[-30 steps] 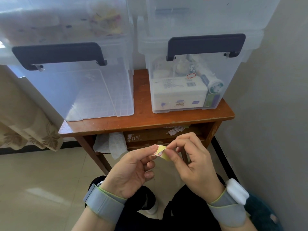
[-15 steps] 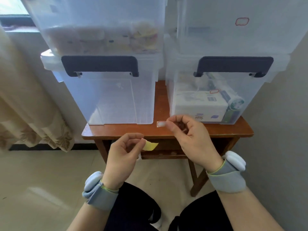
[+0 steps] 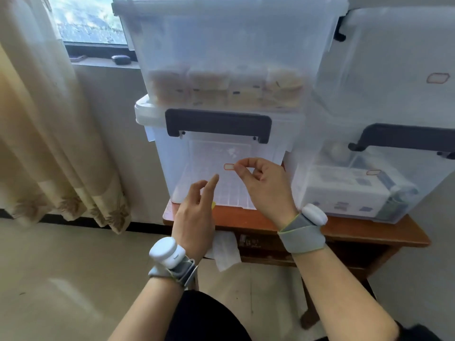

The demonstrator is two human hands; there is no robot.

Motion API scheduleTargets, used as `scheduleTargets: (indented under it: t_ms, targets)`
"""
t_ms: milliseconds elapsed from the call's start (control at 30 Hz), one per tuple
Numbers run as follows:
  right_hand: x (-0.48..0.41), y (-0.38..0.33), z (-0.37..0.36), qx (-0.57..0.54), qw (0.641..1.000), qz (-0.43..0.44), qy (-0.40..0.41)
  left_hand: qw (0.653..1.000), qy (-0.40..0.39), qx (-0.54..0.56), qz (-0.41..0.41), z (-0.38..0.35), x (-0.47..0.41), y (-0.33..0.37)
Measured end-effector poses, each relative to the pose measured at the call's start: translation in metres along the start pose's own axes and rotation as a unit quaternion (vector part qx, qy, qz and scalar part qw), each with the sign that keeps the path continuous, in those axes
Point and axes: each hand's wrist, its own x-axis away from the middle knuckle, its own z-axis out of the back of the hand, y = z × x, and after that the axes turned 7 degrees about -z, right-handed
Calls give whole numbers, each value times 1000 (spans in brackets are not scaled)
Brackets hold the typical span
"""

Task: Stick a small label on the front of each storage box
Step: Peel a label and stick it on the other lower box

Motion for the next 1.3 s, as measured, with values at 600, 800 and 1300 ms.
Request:
scheduleTargets:
  t_ms: [600,800,1300]
  targets:
    - [-6,3,-38,57,990,56,117,1000,-9,-16,11,-18,-16,-21]
    - [-5,1,-38,60,988,70,125,1000,-12,-27,-7,-22,-21,-25]
    - [-6,5,-35,103,970,102,193,1000,-9,-20,-16,-23,-20,-26]
